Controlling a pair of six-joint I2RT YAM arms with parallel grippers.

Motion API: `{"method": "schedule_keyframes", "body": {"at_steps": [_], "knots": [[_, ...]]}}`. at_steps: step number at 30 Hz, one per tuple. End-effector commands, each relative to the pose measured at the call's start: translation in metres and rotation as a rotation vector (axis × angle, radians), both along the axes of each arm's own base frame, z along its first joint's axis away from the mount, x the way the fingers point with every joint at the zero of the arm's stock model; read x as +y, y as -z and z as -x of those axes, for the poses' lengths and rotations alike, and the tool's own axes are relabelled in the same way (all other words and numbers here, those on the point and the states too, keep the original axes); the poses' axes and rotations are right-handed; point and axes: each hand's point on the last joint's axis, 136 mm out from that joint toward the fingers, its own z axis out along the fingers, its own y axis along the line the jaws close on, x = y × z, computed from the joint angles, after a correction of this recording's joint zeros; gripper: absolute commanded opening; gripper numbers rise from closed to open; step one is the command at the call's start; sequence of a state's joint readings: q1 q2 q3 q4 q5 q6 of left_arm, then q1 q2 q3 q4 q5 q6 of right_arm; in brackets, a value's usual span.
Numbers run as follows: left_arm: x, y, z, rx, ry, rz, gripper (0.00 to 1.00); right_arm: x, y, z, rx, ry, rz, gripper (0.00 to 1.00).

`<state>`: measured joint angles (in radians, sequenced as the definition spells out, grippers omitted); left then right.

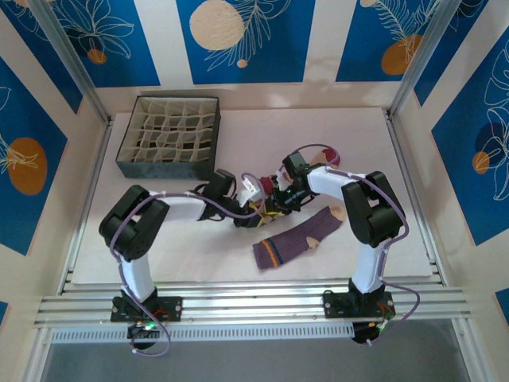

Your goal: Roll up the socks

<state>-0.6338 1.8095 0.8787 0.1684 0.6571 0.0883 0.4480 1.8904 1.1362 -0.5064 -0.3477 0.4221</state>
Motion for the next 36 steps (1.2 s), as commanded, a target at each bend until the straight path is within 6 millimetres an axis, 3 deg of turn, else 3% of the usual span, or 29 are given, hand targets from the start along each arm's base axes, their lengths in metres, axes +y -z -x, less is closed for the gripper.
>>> {"method": "schedule_keyframes", "body": {"at_steps": [1, 6, 9, 14, 26, 33, 36], "knots": [[0.013, 0.002, 0.009, -0.172, 0.040, -0.076, 0.37, -0.021, 0.026, 0.025, 0.099, 0.011, 0.150, 0.04], [0.016, -0.022, 0.009, -0.508, 0.059, -0.100, 0.39, -0.020, 0.026, 0.027, 0.107, 0.005, 0.177, 0.03], [0.010, -0.032, 0.019, -0.746, 0.091, -0.127, 0.43, -0.022, 0.027, 0.029, 0.119, 0.003, 0.191, 0.03], [-0.001, -0.025, 0.030, -0.943, 0.141, -0.213, 0.47, -0.022, 0.027, 0.030, 0.140, 0.001, 0.202, 0.03], [-0.002, 0.006, 0.002, -0.991, 0.019, -0.334, 0.51, -0.019, 0.020, 0.040, 0.168, -0.011, 0.199, 0.03], [0.007, 0.027, -0.001, -0.911, -0.002, -0.387, 0.21, -0.014, 0.009, 0.039, 0.159, -0.023, 0.167, 0.07], [0.013, 0.039, 0.004, -0.757, 0.015, -0.348, 0.14, -0.009, 0.002, 0.039, 0.154, -0.039, 0.128, 0.17]]}}
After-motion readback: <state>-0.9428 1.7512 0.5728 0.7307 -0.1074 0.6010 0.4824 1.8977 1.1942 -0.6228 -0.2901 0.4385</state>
